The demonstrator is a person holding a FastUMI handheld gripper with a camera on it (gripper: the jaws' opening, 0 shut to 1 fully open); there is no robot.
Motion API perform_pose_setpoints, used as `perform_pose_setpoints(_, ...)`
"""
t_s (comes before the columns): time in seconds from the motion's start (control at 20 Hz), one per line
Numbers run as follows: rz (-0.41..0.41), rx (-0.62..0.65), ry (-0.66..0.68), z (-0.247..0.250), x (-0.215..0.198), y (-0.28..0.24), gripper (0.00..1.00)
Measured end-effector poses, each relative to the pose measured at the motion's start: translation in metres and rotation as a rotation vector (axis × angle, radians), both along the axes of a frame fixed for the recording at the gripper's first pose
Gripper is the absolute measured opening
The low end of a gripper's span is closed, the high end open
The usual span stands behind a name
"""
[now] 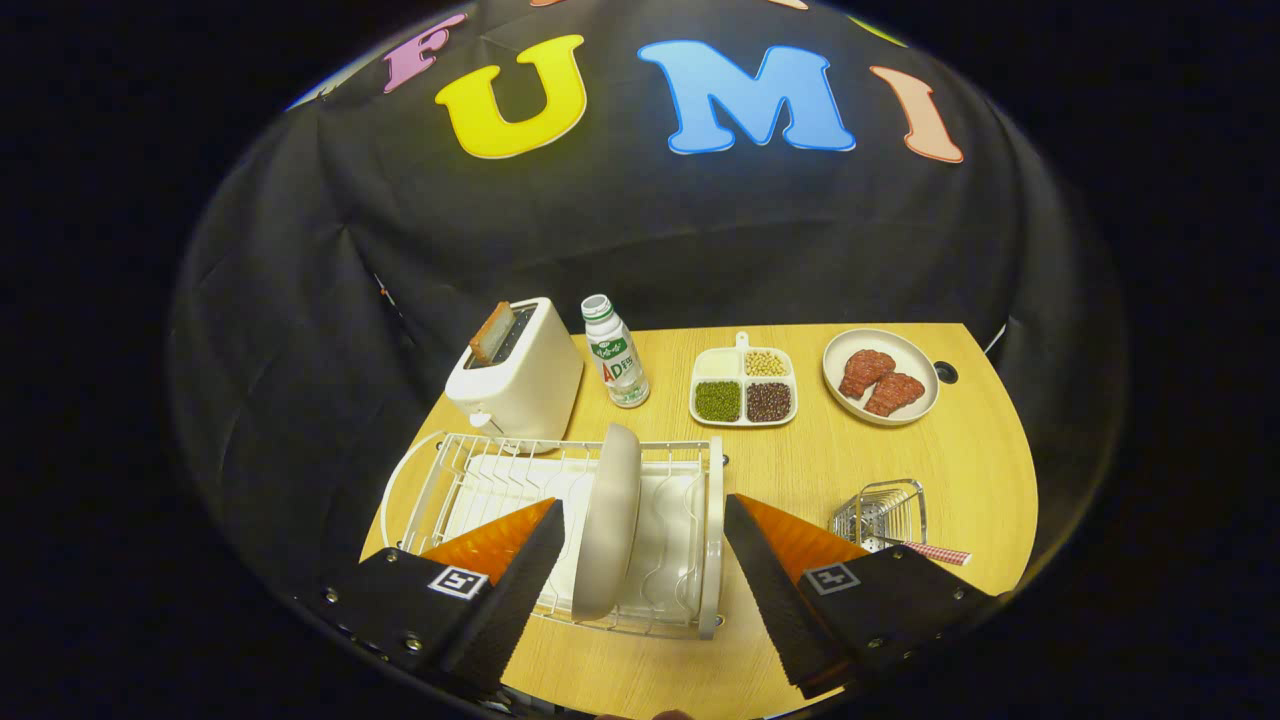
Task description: Take the plate from the dish rack, then take the spoon from the basket and place it into the plate.
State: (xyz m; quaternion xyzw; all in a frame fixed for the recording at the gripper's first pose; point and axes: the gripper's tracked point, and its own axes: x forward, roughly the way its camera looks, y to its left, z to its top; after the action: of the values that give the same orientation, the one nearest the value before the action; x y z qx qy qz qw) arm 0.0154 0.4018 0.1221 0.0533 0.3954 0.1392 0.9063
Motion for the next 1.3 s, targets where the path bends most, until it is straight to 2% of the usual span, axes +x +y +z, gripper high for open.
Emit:
perform_pose_setpoints(0.2,0.016,-0.016,0.117,-0.021,0.004,0.020,0.99)
perform_pose_setpoints(0.4,-0.021,-0.056,0.272,-0.055,0.014,0.034,0.99)
perform_pose_setpoints(0.65,-0.060,-0.146,0.362,-0.089,0.022,0.033,0.99)
perform_pose_setpoints(0.75,-0.081,-0.160,0.399,-0.101,0.021,0.034,0.89)
perform_pose_setpoints(0.8,-0.106,-0.198,0.428,-0.108,0.016,0.028,0.72)
perform_pose_setpoints(0.9,-0.132,-0.186,0.464,-0.121,0.012,0.033,0.39)
perform_pose_setpoints(1.3,-0.142,-0.355,0.417,-0.092,0.018,0.034,0.39)
